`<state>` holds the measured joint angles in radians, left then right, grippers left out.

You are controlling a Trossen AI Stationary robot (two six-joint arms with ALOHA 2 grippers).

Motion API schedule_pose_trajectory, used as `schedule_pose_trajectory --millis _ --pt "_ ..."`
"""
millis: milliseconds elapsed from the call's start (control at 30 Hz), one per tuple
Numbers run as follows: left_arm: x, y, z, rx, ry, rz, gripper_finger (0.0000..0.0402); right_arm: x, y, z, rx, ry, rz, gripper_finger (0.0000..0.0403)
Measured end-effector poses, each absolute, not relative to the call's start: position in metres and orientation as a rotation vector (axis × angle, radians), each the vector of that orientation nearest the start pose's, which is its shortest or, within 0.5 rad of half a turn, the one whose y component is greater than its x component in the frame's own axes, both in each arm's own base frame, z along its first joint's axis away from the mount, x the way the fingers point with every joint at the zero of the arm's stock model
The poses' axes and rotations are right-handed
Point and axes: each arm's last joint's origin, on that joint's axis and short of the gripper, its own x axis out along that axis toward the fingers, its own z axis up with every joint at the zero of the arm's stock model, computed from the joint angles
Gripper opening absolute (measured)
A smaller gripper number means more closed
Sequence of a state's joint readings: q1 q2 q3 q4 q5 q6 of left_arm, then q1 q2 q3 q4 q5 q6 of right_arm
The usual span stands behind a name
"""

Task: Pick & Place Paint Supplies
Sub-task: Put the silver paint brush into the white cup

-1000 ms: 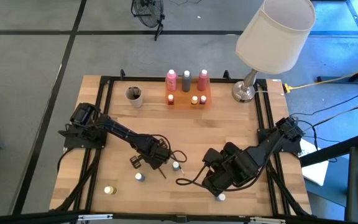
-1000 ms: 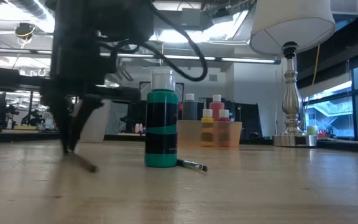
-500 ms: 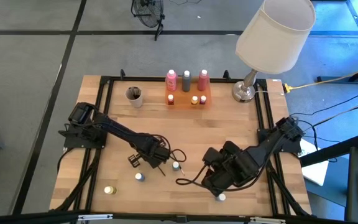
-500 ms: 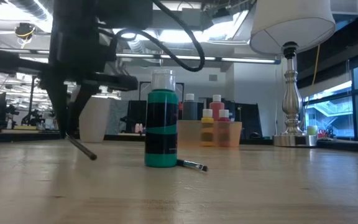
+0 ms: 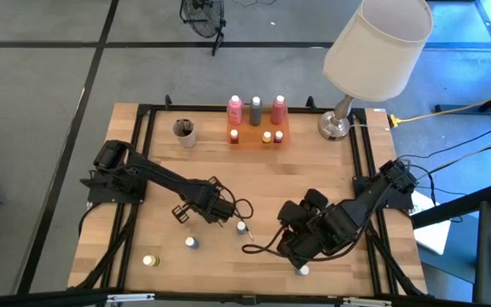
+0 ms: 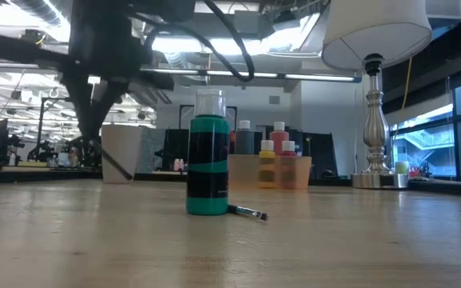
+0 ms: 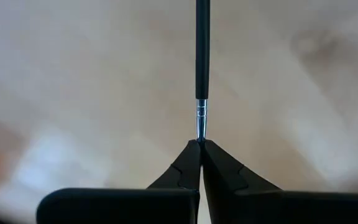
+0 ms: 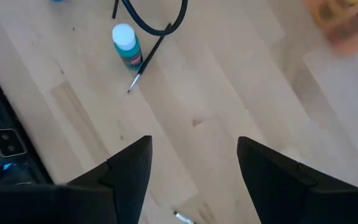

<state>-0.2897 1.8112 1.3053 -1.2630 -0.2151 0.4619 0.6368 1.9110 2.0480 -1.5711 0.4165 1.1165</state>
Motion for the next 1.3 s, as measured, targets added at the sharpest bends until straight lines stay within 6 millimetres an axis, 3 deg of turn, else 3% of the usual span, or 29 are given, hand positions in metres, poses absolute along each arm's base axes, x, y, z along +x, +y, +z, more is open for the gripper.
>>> schedule_pose_trajectory --millis 233,500,700,1200,1300 --pt "0.286 -0.079 0.230 0.763 1.718 -0.309 0.0002 0.294 0.200 0.352 0.194 1.099 -0.491 0.0240" --pt "0.246 -0.069 0.279 0.742 1.687 -0.097 0.0002 0.294 0.199 0.353 0.131 1.077 -0.484 0.0240" --pt "0.224 -0.063 0.302 0.675 1.603 -0.042 0.0002 0.295 0.199 0.353 0.084 1.067 -0.475 0.0240" --pt "0.220 -0.056 0.310 0.772 1.551 0.015 0.0002 0.293 0.198 0.355 -0.014 1.084 -0.415 0.0240" --pt "0.220 -0.049 0.312 0.763 1.553 0.046 0.0002 0.294 0.196 0.347 -0.057 1.116 -0.417 0.0240"
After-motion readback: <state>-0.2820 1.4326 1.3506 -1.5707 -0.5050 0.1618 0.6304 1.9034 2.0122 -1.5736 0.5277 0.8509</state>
